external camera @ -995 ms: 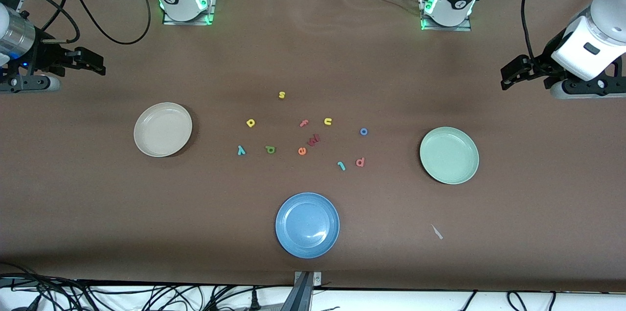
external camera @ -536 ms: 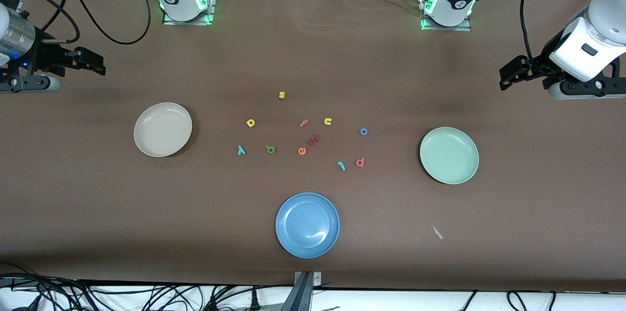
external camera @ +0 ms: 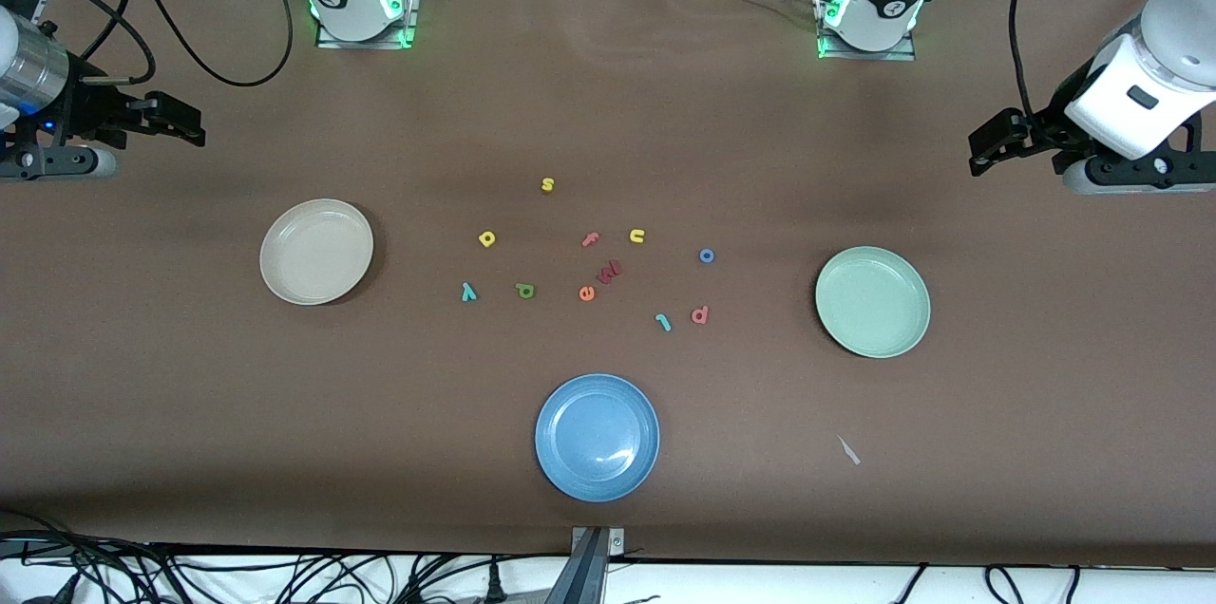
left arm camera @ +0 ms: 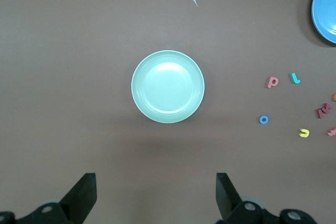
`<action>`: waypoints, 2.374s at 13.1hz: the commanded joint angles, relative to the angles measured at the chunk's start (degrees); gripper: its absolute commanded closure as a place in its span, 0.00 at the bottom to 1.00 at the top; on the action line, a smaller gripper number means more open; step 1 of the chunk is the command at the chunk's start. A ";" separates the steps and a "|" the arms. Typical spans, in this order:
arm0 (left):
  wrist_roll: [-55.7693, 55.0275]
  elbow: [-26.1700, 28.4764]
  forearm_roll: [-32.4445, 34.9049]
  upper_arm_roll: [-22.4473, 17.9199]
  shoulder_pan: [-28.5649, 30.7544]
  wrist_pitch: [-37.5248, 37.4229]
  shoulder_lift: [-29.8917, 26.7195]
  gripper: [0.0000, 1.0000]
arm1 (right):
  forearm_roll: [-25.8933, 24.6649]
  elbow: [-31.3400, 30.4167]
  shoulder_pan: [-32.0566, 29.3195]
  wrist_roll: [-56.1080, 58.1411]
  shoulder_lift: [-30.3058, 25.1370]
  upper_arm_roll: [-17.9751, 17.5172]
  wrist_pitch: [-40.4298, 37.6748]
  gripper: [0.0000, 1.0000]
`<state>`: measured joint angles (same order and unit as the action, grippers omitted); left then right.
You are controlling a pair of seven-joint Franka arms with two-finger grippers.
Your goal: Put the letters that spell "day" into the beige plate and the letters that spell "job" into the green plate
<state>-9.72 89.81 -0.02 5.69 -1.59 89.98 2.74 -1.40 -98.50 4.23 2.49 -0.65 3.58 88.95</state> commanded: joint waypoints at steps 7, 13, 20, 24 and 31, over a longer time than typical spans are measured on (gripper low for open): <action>0.58 -1.48 -0.25 0.29 -0.69 -0.07 2.10 0.00 | 0.35 1.11 1.04 -0.20 1.78 -0.94 -0.71 0.00; 0.50 -1.48 0.02 0.38 -1.66 -0.16 3.77 0.00 | 1.13 1.20 3.68 -0.38 3.98 -1.03 0.16 0.00; 1.20 -1.48 -0.51 0.73 -5.53 -0.69 5.53 0.00 | 5.44 0.50 9.74 -0.47 9.17 -0.94 4.20 0.00; 1.37 -1.30 -0.69 0.73 -5.36 -1.03 5.44 0.00 | 5.45 -2.57 14.82 -8.17 10.49 -1.03 11.13 0.00; 1.29 -1.48 -1.21 2.05 -6.32 -0.51 6.05 0.00 | 5.45 -15.92 18.10 -13.82 10.40 -3.66 30.46 0.00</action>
<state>-9.63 89.67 -0.13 7.22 -7.41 90.01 7.86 3.41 -110.42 22.42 -9.67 10.94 0.53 114.59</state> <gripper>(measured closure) 0.000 0.000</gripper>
